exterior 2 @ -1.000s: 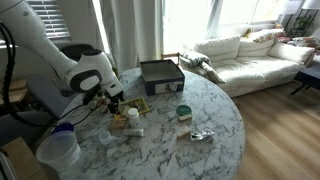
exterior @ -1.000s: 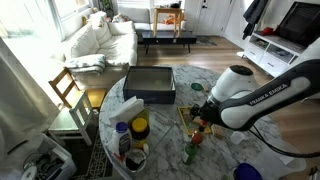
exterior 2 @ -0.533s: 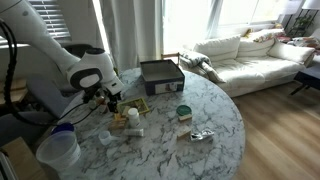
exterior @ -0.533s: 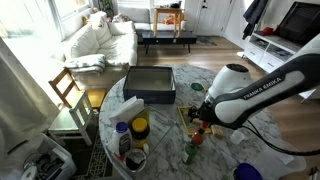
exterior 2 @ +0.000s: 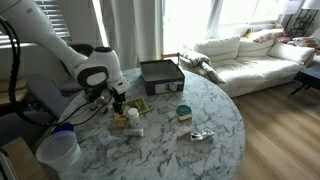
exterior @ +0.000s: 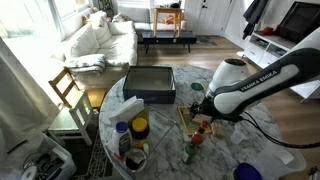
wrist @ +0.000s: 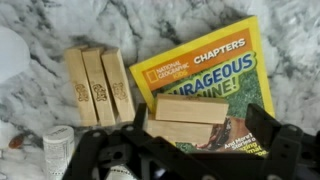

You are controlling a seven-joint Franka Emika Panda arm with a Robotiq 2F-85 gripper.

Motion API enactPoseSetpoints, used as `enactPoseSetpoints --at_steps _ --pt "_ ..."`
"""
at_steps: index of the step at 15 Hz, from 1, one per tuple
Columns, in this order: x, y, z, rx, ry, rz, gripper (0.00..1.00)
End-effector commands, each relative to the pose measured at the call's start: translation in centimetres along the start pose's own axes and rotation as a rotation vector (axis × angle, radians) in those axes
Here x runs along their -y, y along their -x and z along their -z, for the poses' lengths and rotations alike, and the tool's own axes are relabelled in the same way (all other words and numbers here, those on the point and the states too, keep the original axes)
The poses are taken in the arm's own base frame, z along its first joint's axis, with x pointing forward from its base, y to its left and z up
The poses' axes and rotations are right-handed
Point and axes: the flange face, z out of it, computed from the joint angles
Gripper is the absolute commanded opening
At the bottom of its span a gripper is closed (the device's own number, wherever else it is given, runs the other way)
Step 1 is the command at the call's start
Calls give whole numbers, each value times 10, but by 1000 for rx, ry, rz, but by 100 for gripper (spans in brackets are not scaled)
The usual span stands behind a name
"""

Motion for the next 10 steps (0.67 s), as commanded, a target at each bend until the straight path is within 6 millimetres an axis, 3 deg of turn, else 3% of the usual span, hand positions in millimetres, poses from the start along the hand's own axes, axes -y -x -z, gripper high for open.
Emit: enactPoseSetpoints --at_steps 1,10 --pt "0 -2 -16 34 23 15 100" --pt "-1 -9 -33 7 12 -22 100"
